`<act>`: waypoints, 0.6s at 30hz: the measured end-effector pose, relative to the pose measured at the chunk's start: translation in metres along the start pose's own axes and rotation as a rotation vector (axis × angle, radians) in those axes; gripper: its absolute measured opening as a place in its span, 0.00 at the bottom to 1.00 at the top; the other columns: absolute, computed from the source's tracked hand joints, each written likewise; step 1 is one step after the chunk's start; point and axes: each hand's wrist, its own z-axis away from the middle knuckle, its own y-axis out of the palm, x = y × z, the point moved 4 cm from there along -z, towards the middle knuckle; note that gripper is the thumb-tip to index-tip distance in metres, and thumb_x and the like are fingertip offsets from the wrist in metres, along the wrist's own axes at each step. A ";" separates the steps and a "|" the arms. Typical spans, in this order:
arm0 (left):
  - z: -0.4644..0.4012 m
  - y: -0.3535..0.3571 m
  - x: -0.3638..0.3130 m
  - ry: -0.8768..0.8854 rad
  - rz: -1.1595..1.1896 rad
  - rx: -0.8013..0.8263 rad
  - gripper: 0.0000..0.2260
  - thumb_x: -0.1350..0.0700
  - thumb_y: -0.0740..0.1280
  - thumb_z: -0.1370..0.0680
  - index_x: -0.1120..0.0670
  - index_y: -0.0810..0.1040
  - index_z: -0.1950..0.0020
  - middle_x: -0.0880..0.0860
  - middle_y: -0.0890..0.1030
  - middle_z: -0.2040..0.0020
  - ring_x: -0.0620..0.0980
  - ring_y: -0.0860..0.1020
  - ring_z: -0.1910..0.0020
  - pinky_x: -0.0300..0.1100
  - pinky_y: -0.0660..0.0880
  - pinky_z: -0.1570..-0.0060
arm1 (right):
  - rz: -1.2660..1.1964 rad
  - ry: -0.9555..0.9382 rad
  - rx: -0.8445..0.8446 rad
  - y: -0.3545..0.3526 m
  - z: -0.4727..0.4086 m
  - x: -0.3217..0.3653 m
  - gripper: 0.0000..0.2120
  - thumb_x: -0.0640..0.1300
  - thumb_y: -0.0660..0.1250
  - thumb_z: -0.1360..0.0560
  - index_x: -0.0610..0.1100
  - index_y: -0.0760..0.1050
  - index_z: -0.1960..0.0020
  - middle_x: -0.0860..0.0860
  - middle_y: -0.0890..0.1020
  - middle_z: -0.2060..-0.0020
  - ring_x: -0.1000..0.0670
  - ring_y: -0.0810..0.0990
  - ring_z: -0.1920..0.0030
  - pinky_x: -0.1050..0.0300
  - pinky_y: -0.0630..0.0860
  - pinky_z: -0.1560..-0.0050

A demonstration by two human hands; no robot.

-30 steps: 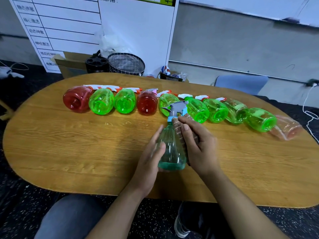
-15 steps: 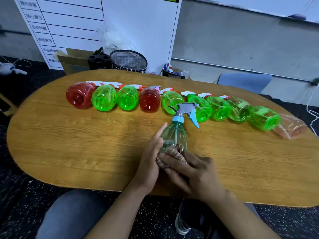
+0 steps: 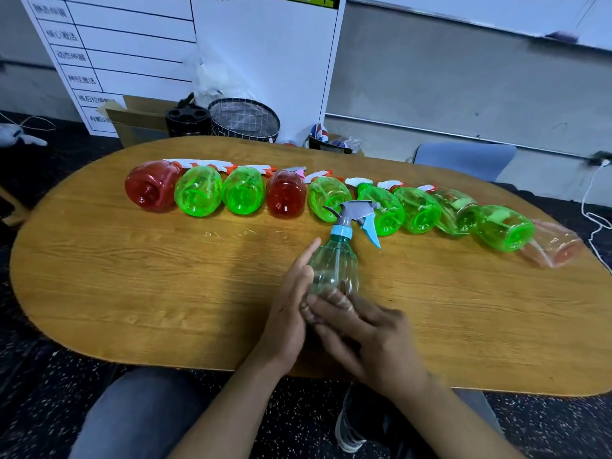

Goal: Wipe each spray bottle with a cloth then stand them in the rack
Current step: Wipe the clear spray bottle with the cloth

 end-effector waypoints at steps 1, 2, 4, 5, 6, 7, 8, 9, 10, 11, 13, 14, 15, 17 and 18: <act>0.000 0.000 -0.001 -0.008 0.015 0.007 0.21 0.47 0.58 0.14 0.42 0.72 0.21 0.55 0.77 0.23 0.58 0.75 0.24 0.64 0.67 0.22 | 0.027 -0.042 0.011 0.002 0.004 0.001 0.15 0.51 0.70 0.17 0.53 0.82 0.31 0.48 0.85 0.47 0.47 0.86 0.58 0.51 0.83 0.62; 0.000 0.001 0.000 -0.013 0.023 0.017 0.21 0.47 0.58 0.14 0.43 0.72 0.20 0.55 0.76 0.23 0.57 0.75 0.24 0.64 0.67 0.22 | 0.047 -0.069 0.019 0.001 0.005 0.001 0.15 0.51 0.71 0.18 0.54 0.81 0.31 0.48 0.86 0.48 0.47 0.86 0.58 0.51 0.83 0.62; -0.001 0.003 0.002 -0.026 0.032 0.023 0.20 0.47 0.57 0.14 0.42 0.72 0.21 0.55 0.77 0.24 0.57 0.76 0.24 0.62 0.69 0.23 | 0.094 -0.088 0.025 -0.005 -0.004 -0.004 0.15 0.53 0.69 0.17 0.55 0.81 0.31 0.49 0.86 0.48 0.47 0.87 0.58 0.51 0.83 0.63; 0.000 0.004 0.002 -0.033 0.028 0.025 0.20 0.47 0.57 0.14 0.42 0.72 0.21 0.54 0.78 0.25 0.56 0.76 0.25 0.61 0.70 0.24 | 0.109 -0.062 0.019 -0.009 -0.012 -0.008 0.15 0.55 0.67 0.16 0.56 0.80 0.30 0.50 0.85 0.47 0.47 0.87 0.58 0.52 0.83 0.62; 0.000 0.005 0.003 -0.031 0.012 0.021 0.20 0.47 0.57 0.13 0.41 0.73 0.22 0.53 0.78 0.24 0.54 0.75 0.24 0.61 0.69 0.23 | 0.104 0.004 0.004 -0.014 -0.022 -0.014 0.16 0.57 0.64 0.15 0.57 0.80 0.30 0.51 0.85 0.47 0.48 0.86 0.57 0.53 0.83 0.61; 0.000 0.006 0.003 -0.025 -0.003 0.024 0.19 0.46 0.57 0.13 0.41 0.73 0.22 0.51 0.77 0.23 0.53 0.74 0.23 0.62 0.68 0.22 | 0.084 0.101 -0.022 -0.019 -0.032 -0.022 0.17 0.58 0.62 0.15 0.57 0.80 0.31 0.52 0.85 0.46 0.49 0.86 0.56 0.52 0.82 0.60; 0.001 0.008 0.002 -0.021 -0.002 0.029 0.19 0.47 0.58 0.13 0.42 0.74 0.23 0.49 0.76 0.23 0.52 0.73 0.22 0.63 0.67 0.22 | 0.064 0.199 -0.049 -0.022 -0.041 -0.030 0.17 0.60 0.60 0.15 0.57 0.81 0.32 0.53 0.85 0.48 0.51 0.85 0.56 0.50 0.82 0.60; 0.001 0.008 0.001 -0.022 0.006 0.037 0.19 0.48 0.57 0.13 0.43 0.74 0.23 0.49 0.76 0.23 0.52 0.73 0.22 0.64 0.67 0.22 | 0.053 0.271 -0.071 -0.022 -0.047 -0.036 0.18 0.60 0.60 0.15 0.57 0.81 0.32 0.54 0.86 0.49 0.51 0.85 0.56 0.48 0.81 0.60; 0.001 0.008 0.001 -0.020 0.011 0.044 0.19 0.49 0.57 0.13 0.43 0.74 0.23 0.49 0.77 0.23 0.53 0.74 0.23 0.64 0.68 0.23 | 0.044 0.305 -0.082 -0.020 -0.050 -0.039 0.18 0.60 0.60 0.16 0.57 0.82 0.33 0.54 0.86 0.50 0.52 0.84 0.56 0.47 0.80 0.60; 0.002 0.007 0.000 -0.020 0.023 0.052 0.19 0.49 0.56 0.13 0.42 0.74 0.23 0.50 0.77 0.23 0.54 0.74 0.23 0.65 0.68 0.23 | 0.030 0.309 -0.087 -0.018 -0.050 -0.039 0.18 0.60 0.60 0.16 0.56 0.82 0.32 0.53 0.85 0.51 0.52 0.84 0.56 0.47 0.80 0.59; 0.002 0.006 0.001 -0.022 0.034 0.040 0.19 0.48 0.57 0.13 0.41 0.75 0.24 0.50 0.77 0.23 0.53 0.74 0.23 0.65 0.68 0.23 | -0.011 0.270 -0.095 -0.015 -0.044 -0.030 0.17 0.56 0.62 0.16 0.53 0.81 0.31 0.51 0.85 0.50 0.54 0.83 0.55 0.52 0.80 0.57; 0.001 0.005 0.002 -0.031 0.033 0.032 0.19 0.48 0.56 0.13 0.42 0.74 0.23 0.50 0.77 0.23 0.53 0.74 0.23 0.64 0.68 0.22 | -0.021 0.225 -0.092 -0.015 -0.037 -0.024 0.17 0.55 0.63 0.16 0.53 0.81 0.31 0.51 0.84 0.48 0.54 0.83 0.55 0.56 0.80 0.58; 0.001 0.005 0.002 -0.039 0.027 0.030 0.20 0.48 0.56 0.14 0.43 0.73 0.23 0.51 0.77 0.24 0.52 0.75 0.24 0.61 0.70 0.23 | -0.026 0.162 -0.075 -0.014 -0.030 -0.016 0.16 0.54 0.65 0.16 0.53 0.81 0.31 0.50 0.84 0.47 0.54 0.84 0.56 0.57 0.81 0.58; 0.000 0.005 0.002 -0.046 0.054 0.030 0.21 0.49 0.56 0.14 0.46 0.71 0.22 0.53 0.81 0.28 0.53 0.79 0.28 0.52 0.76 0.29 | -0.007 0.018 -0.011 -0.008 -0.012 -0.004 0.15 0.52 0.68 0.16 0.53 0.82 0.31 0.48 0.85 0.47 0.50 0.85 0.56 0.53 0.83 0.59; 0.000 0.004 0.002 -0.045 0.077 0.037 0.21 0.49 0.56 0.15 0.47 0.71 0.21 0.55 0.82 0.29 0.54 0.80 0.30 0.49 0.77 0.32 | 0.008 -0.040 0.018 -0.004 -0.004 -0.001 0.15 0.51 0.70 0.17 0.53 0.82 0.32 0.48 0.85 0.48 0.49 0.86 0.56 0.52 0.84 0.59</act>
